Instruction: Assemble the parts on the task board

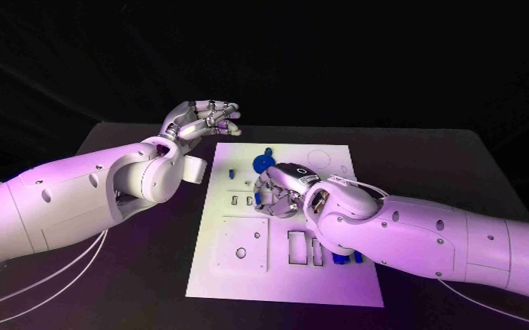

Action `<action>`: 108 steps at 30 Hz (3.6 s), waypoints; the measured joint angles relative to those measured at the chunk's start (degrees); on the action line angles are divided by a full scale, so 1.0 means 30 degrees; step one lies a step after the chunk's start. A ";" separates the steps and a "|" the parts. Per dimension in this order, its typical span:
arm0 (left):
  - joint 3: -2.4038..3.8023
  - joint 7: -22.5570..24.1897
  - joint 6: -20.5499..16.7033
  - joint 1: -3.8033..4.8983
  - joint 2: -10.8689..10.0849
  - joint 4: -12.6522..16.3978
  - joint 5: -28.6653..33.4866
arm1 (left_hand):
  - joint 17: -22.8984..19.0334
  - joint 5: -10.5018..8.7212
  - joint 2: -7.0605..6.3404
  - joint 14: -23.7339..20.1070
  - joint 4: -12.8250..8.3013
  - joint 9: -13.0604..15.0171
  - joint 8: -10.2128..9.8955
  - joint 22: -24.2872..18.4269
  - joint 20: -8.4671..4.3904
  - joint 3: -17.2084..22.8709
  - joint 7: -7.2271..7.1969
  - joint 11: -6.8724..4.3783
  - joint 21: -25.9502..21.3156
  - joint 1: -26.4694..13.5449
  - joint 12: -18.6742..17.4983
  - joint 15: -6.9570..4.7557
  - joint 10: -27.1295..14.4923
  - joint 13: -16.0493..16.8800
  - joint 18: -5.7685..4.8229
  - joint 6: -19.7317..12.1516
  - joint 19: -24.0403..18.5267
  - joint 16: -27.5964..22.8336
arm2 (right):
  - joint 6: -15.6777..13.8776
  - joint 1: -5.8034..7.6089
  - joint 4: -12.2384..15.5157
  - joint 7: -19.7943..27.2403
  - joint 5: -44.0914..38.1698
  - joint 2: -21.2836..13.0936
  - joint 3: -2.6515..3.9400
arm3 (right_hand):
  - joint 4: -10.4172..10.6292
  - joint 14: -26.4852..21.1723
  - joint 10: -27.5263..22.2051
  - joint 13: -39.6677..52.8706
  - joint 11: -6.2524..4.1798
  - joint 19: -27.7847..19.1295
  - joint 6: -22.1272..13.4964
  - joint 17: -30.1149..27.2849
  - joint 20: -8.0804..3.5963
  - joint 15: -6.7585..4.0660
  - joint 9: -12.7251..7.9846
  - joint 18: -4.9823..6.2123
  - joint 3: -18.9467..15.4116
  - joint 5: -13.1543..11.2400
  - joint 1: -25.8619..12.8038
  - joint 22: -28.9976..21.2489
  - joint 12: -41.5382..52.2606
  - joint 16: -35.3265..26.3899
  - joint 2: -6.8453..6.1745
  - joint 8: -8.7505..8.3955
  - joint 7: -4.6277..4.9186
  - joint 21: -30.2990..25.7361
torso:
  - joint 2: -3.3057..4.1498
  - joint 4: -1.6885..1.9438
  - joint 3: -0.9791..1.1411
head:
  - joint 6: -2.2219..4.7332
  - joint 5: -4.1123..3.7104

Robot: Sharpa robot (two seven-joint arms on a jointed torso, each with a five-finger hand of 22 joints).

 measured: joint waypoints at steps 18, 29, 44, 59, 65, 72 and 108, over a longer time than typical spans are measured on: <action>0.0003 -0.1482 0.0987 0.0000 -0.0059 -0.0562 -0.1515 | 0.4076 0.0000 -0.0425 0.2063 0.0263 0.0772 0.0231 0.1603 -0.0885 -0.1072 -0.0336 -0.0701 0.3195 -0.0530 0.2125 -0.0824 0.1498 0.1469 -0.0003 -0.0004 0.1520 0.5557 | -0.1533 0.0509 0.1956 0.0693 0.1101 -0.1704 0.0236 | 0.3397 -0.0032 -0.0138 -0.0002 0.0475 -0.0134 -0.2695 -0.0003 0.0414 0.0445 -0.0734 -0.0001 -0.9661 0.0227 0.2501 -0.0031 -0.0016 0.0000 0.1279 -0.1054 0.0566 -0.0366 | -0.0090 -0.0016 0.0015 | 0.0099 0.0013; 0.0004 -0.5782 0.2868 0.0070 -0.0117 -0.0696 -0.5984 | 1.5726 0.0063 0.0221 0.6742 0.2065 0.5295 0.7473 0.7660 -0.1827 -0.3223 -0.1487 -0.1853 1.1245 -0.1288 1.6810 -0.1871 -0.1770 1.2175 -0.0003 -0.1866 0.2387 1.8219 | -0.1703 0.2652 0.2712 0.3313 0.6201 -0.4388 0.0414 | 0.3258 -0.0032 -0.0206 -0.0003 0.0541 -0.0133 -0.2064 -0.0004 0.0548 0.0445 -0.0708 -0.0004 -0.9522 0.0226 0.3118 0.0061 -0.0016 0.0000 0.2469 -0.0273 0.0502 -0.0461 | -0.0438 -0.0110 0.0053 | 0.0049 0.0311; -0.0237 -1.4331 0.7823 0.1457 0.1451 -0.1375 -1.2565 | 1.5837 0.0063 0.1267 0.7199 0.2237 0.7197 0.9991 1.4696 -0.2659 -0.4527 -0.2666 -0.2931 1.5923 -0.5001 2.1967 -0.2712 0.2740 1.8163 -0.1052 -0.0682 0.5329 2.0100 | -0.1921 0.4486 0.1971 0.4513 1.2139 -0.6502 0.0439 | 0.3259 -0.0032 -0.0103 0.0012 0.0438 -0.0027 -0.1819 -0.0006 0.0441 0.0444 -0.0662 -0.0003 -0.9522 0.0225 0.2764 0.0304 0.0112 0.0000 0.2823 0.0106 0.0395 -0.0289 | -0.0905 0.0027 0.0209 | -0.0423 0.0436; -0.1329 -1.7739 0.9051 0.2705 0.3587 -0.2332 -1.4834 | 1.5834 0.0063 0.1354 0.7199 0.2185 0.7467 1.0077 1.5445 -0.2728 -0.4879 -0.2732 -0.2900 1.6359 -0.5583 2.1616 -0.2707 0.2482 1.7768 -0.1049 -0.0750 0.5534 2.0099 | -0.2151 0.4579 0.1751 0.4373 1.3456 -0.6877 0.0426 | 0.3259 -0.0032 -0.0103 0.0008 0.0437 -0.0029 -0.1819 -0.0006 0.0441 0.0444 -0.0646 -0.0002 -0.9523 0.0225 0.2717 0.0204 0.0111 0.0000 0.2871 0.0171 0.0394 -0.0289 | -0.0956 0.0049 0.0242 | -0.0776 0.0315; -0.1468 -1.8420 0.9413 0.2791 0.3936 -0.2457 -1.4868 | 1.5833 0.0063 0.1430 0.7199 0.2185 0.7489 1.0079 1.6194 -0.2763 -0.4878 -0.2755 -0.2899 1.6790 -0.5659 2.1616 -0.2705 0.2482 1.7690 -0.1198 -0.0866 0.5912 2.0099 | -0.2214 0.4579 0.1617 0.4203 1.3523 -0.6858 0.0419 | 0.3260 -0.0032 -0.0104 0.0007 0.0437 -0.0029 -0.1819 -0.0006 0.0441 0.0444 -0.0647 -0.0003 -0.9523 0.0224 0.2717 0.0167 0.0031 0.0000 0.2870 0.0171 0.0394 -0.0290 | -0.0934 0.0053 0.0231 | -0.0857 0.0339; -0.1638 -1.8948 1.0014 0.2806 0.4358 -0.2579 -1.4838 | 1.5832 0.0063 0.1430 0.7199 0.2185 0.7508 1.0079 1.6566 -0.2722 -0.4878 -0.2729 -0.2899 1.6945 -0.5659 2.1616 -0.2704 0.2483 1.7737 -0.1343 -0.0893 0.6091 2.0098 | -0.2221 0.4579 0.1581 0.4049 1.3471 -0.6815 0.0418 | 0.3260 -0.0032 -0.0104 0.0005 0.0438 -0.0029 -0.1819 -0.0006 0.0441 0.0443 -0.0648 -0.0003 -0.9523 0.0224 0.2616 0.0147 0.0030 0.0000 0.2971 0.0171 0.0394 -0.0365 | -0.0897 0.0055 0.0234 | -0.0945 0.0377; -0.2013 -1.9764 1.2324 0.2615 0.4967 -0.3030 -1.4951 | 1.5828 0.0063 0.1673 0.7131 0.2185 0.7573 0.9984 1.6927 -0.2694 -0.4876 -0.2663 -0.2901 1.7174 -0.5415 2.1226 -0.2767 0.2142 1.7127 -0.1340 -0.1093 0.6250 2.0097 | -0.2185 0.4545 0.1336 0.3691 1.3241 -0.6756 0.0417 | 0.3260 -0.0032 -0.0243 0.0002 0.0437 -0.0031 -0.1820 0.0007 0.0441 0.0443 -0.0653 -0.0003 -0.9524 0.0224 0.2542 -0.0052 -0.0126 0.0000 0.3045 0.0170 0.0393 -0.0586 | -0.0888 0.0037 0.0242 | -0.1558 0.0383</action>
